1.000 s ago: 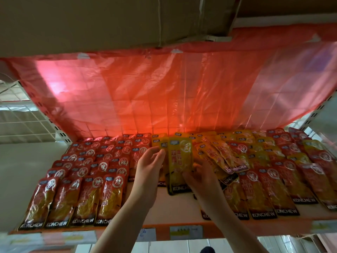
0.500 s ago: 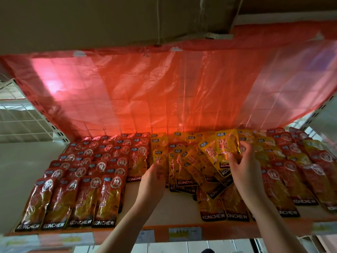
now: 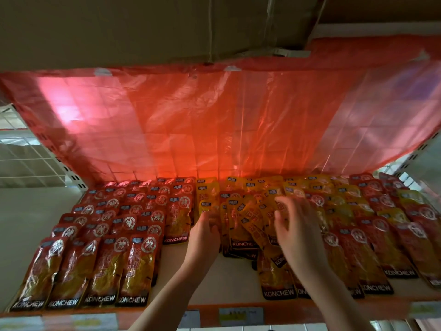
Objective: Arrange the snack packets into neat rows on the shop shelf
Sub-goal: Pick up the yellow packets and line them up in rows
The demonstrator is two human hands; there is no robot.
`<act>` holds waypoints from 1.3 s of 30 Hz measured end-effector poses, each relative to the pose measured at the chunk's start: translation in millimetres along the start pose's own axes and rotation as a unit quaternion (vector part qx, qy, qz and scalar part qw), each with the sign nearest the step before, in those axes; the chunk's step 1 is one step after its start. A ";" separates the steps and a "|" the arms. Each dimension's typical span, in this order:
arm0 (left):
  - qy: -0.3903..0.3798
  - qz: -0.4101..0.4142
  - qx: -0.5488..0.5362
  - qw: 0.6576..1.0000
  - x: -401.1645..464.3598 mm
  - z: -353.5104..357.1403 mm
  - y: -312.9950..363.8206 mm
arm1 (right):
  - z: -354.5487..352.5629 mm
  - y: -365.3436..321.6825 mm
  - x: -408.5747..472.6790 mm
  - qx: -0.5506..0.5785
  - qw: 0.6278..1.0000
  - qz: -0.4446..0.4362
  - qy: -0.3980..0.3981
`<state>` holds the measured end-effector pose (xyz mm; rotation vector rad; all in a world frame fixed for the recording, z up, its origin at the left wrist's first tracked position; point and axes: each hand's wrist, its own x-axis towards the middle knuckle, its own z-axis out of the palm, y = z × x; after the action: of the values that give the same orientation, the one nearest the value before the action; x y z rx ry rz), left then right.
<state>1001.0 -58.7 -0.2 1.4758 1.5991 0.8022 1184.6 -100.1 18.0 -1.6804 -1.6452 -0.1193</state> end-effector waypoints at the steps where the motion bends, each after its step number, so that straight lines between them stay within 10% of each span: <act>1: 0.004 -0.015 -0.014 1.000 3.5 -1.6 0.5 | 6.5 -8.1 -3.5 0.013 0.999 -0.034 -0.018; 13: -0.035 -0.028 -0.036 0.998 26.0 -4.1 8.4 | 52.5 -30.3 -30.6 -0.122 0.967 -0.124 -0.185; 39: 0.000 -0.026 -0.081 0.996 25.0 -14.4 10.9 | 53.8 -31.5 -49.2 0.013 0.999 -0.035 -0.039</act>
<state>993.7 -31.7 12.8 1.3136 1.5286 0.8805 1125.3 -113.7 -33.1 -1.6265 -1.7562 -0.0669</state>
